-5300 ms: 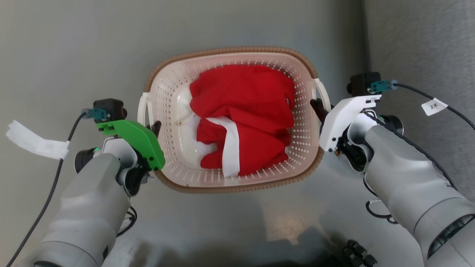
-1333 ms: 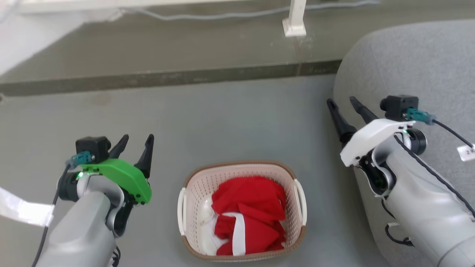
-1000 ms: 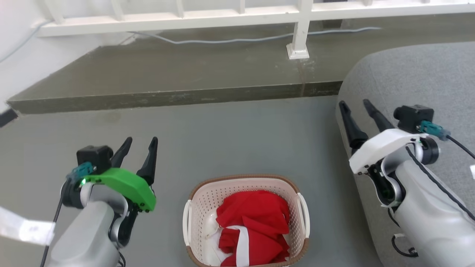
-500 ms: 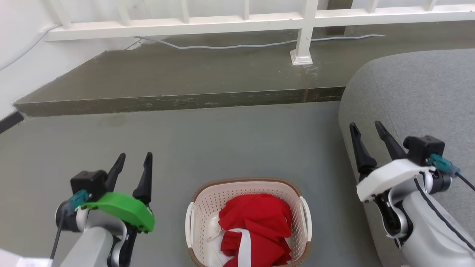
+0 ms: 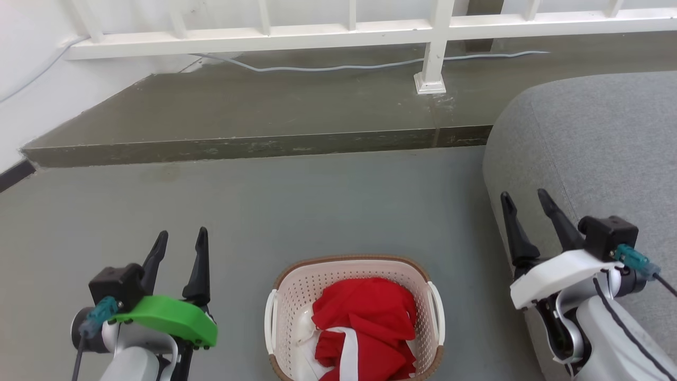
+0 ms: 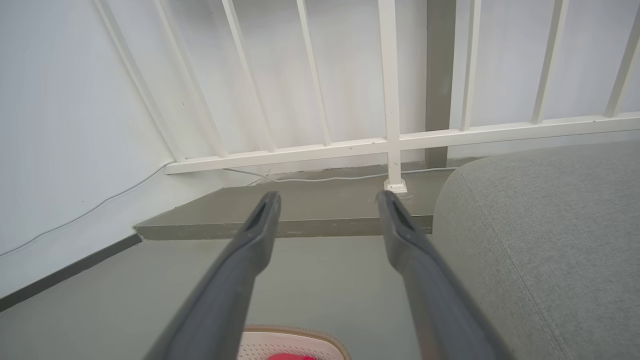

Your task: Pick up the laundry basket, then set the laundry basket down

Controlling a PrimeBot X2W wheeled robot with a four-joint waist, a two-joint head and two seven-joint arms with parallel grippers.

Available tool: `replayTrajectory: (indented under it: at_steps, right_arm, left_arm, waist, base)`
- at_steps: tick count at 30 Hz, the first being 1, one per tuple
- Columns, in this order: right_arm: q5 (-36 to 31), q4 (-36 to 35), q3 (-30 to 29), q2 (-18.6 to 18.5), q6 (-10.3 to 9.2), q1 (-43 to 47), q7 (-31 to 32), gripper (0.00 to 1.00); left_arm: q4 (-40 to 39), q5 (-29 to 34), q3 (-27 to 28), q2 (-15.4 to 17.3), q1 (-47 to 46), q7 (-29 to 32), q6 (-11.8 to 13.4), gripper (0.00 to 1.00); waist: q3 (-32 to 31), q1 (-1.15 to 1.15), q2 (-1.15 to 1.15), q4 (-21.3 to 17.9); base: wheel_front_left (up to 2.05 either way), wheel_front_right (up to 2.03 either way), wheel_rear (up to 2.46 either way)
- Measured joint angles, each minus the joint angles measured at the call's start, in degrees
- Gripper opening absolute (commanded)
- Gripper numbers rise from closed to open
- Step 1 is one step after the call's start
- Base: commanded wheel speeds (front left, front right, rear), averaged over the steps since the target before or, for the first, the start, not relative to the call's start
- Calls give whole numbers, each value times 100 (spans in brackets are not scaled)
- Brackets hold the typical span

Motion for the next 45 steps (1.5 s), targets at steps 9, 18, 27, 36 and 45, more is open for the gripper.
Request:
replayTrajectory:
  at_steps: [9, 18, 27, 36, 45]
  right_arm:
    - [-152, -130, -105, 78, 22, 226, 0, 100]
    - [-261, -191, -183, 152, 126, 363, 0, 100]
    - [-328, -230, -333, 246, 207, 456, 0, 100]
    - [-402, -249, -397, 308, 265, 489, 0, 100]
    - [-397, 30, -334, 444, 310, 771, 3, 0]
  left_arm:
    - [-202, 298, 98, -56, 310, 0, -31, 100]
    - [-326, 528, 205, -182, 502, 0, -130, 100]
    - [-434, 628, 325, -245, 566, 0, -208, 100]
    - [-470, 713, 422, -366, 637, 0, -287, 100]
    - [-193, 822, 399, -443, 737, 25, -336, 0]
  waist:
    - [-25, 0, 0, -15]
    - [-33, 0, 0, -46]
    - [-39, 0, 0, -42]
    - [-47, 0, 0, -25]
    - [-50, 0, 0, -27]
  base:
    - [0, 0, 0]
    - [0, 0, 0]
    - [0, 0, 0]
    - [0, 0, 0]
    - [0, 0, 0]
